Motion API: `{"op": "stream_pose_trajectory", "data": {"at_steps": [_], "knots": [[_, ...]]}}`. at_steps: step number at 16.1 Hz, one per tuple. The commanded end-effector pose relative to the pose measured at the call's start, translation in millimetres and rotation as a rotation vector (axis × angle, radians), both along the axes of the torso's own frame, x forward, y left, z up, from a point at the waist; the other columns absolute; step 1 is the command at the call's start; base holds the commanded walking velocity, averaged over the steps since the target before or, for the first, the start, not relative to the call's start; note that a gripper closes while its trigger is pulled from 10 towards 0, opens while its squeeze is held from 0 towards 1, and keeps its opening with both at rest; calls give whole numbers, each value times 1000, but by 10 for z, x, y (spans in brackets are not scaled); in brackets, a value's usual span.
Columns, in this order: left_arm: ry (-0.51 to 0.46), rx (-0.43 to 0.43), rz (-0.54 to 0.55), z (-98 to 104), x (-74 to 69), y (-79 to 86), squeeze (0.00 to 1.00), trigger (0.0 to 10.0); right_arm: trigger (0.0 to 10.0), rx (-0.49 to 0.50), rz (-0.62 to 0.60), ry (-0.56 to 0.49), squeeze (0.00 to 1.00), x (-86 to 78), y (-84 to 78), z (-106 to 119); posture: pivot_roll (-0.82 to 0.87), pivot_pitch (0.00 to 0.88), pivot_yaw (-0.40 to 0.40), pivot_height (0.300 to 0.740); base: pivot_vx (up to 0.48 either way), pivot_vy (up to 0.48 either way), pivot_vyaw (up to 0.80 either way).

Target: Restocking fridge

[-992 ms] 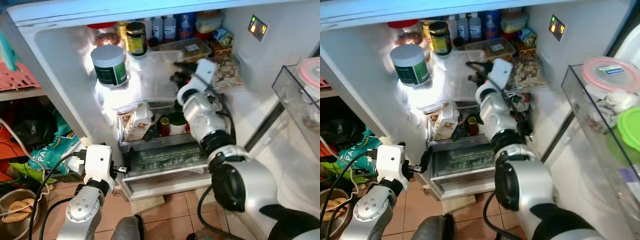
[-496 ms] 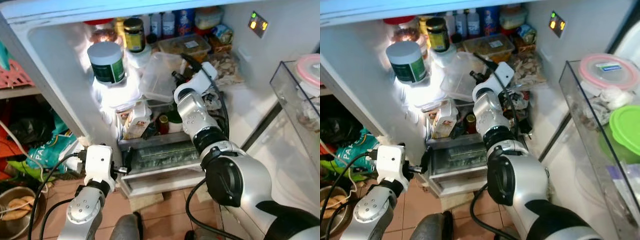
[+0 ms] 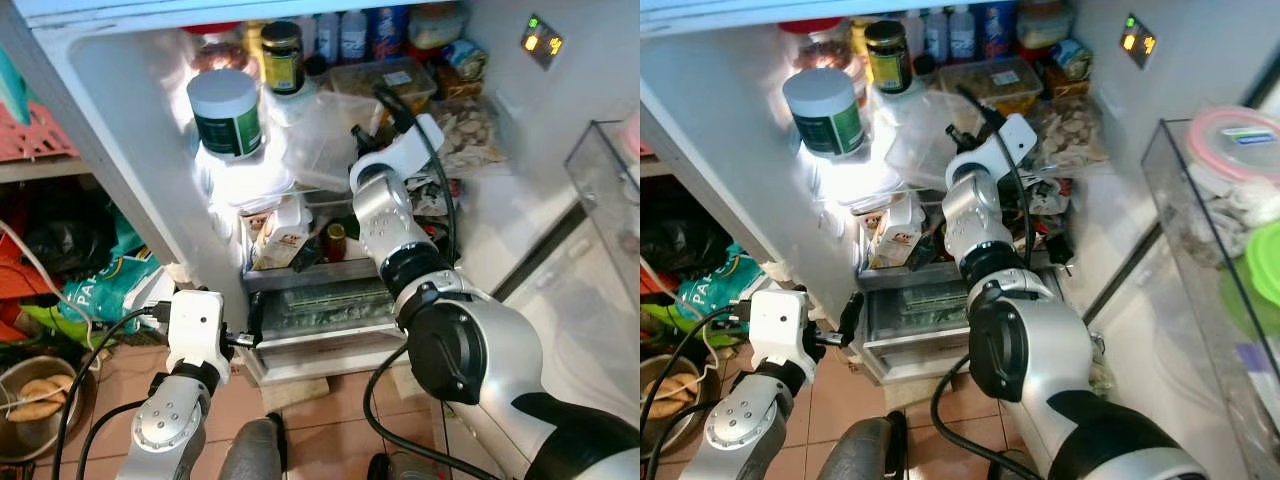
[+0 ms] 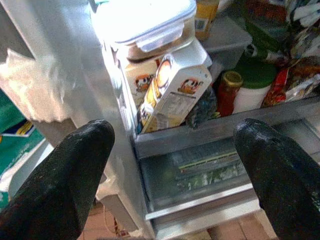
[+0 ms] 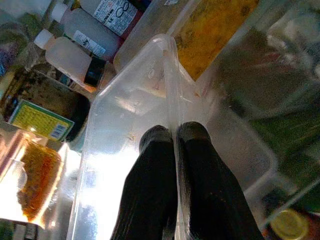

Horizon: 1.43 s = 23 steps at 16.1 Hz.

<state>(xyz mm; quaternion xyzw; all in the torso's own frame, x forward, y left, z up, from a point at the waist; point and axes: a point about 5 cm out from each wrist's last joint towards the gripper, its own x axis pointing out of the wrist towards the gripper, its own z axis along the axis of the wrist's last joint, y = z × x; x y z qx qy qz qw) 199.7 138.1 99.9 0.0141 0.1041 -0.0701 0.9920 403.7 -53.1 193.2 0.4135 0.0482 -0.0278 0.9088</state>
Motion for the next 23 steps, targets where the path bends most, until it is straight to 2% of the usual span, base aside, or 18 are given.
{"op": "stream_pose_trajectory", "data": {"at_steps": [1, 2, 3, 8, 11, 15, 18, 23], "knots": [[4, 11, 13, 17, -25, 12, 0, 10000, 10000, 114, 68, -51, 0, -67, 371, 163, 288, 162, 10, 740, 0, 0, 0], [5, 11, 15, 13, -27, 10, 0, 10000, 10000, 136, 87, -54, 831, -73, 402, 167, 288, 162, 7, 740, 0, 0, 0], [7, 10, 20, 10, -30, 4, 0, 10000, 10000, 101, 99, -66, 1000, -82, 430, 173, 287, 160, 4, 740, 0, 0, 0], [4, 13, 26, 15, -13, 15, 0, 10000, 10000, 90, 207, -155, 1000, -116, 576, 250, 287, 157, 2, 740, 0, 0, 0], [0, 20, 29, 18, 2, 26, 0, 10000, 10000, 22, 256, -233, 1000, -146, 635, 282, 287, 152, 5, 740, 0, 0, 0], [-5, 26, 28, 22, 25, 40, 0, 10000, 10000, -149, 264, -341, 1000, -128, 541, 334, 281, 146, 11, 740, 0, 0, 0], [-7, 29, 22, 19, 33, 39, 0, 10000, 10000, -176, 248, -346, 1000, -98, 432, 306, 279, 141, 17, 740, 0, 0, 0], [-12, 39, 15, 24, 61, 55, 0, 10000, 10000, -238, 251, -389, 1000, -98, 402, 325, 279, 129, 24, 740, 0, 0, 0]]}}
